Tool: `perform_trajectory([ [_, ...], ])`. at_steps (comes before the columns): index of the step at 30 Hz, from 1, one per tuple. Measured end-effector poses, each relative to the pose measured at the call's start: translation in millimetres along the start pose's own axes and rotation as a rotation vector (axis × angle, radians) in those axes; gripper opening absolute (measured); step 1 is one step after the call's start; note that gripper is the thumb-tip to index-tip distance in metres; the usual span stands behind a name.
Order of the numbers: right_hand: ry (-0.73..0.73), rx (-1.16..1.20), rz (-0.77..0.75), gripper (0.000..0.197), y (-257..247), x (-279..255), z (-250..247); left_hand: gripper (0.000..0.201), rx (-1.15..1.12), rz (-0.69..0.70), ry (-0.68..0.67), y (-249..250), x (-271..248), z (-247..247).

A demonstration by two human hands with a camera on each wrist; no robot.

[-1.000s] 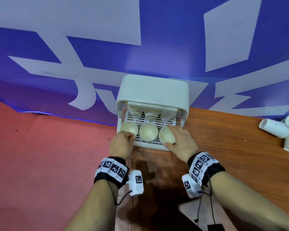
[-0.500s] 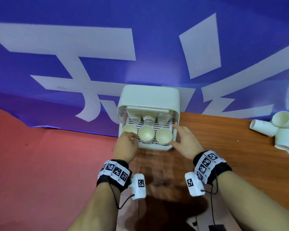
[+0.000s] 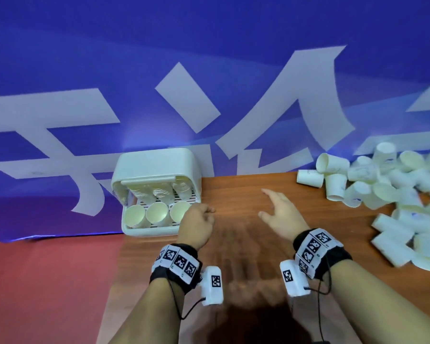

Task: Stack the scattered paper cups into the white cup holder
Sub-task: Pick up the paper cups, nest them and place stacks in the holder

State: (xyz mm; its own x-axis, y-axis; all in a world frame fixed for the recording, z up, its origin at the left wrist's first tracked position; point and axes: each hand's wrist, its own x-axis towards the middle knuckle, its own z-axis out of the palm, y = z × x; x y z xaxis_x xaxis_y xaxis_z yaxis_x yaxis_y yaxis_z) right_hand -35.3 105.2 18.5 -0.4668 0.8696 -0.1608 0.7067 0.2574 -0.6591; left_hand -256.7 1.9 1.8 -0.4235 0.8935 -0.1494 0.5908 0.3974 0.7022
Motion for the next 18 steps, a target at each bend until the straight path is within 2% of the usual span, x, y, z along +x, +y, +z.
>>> perform_trajectory([
  [10,0.081,-0.004,0.1,0.064,145.2,-8.1,-127.6,0.02,0.091,0.119,-0.077,138.7,17.4,123.2],
  [13,0.097,0.016,0.145,0.063,194.9,-4.0,-158.3,0.018,0.095,0.124,-0.109,176.5,27.8,165.6],
  [18,0.147,0.065,0.189,0.06,249.5,2.8,-188.8,0.017,0.097,0.139,-0.146,217.6,45.0,212.7],
])
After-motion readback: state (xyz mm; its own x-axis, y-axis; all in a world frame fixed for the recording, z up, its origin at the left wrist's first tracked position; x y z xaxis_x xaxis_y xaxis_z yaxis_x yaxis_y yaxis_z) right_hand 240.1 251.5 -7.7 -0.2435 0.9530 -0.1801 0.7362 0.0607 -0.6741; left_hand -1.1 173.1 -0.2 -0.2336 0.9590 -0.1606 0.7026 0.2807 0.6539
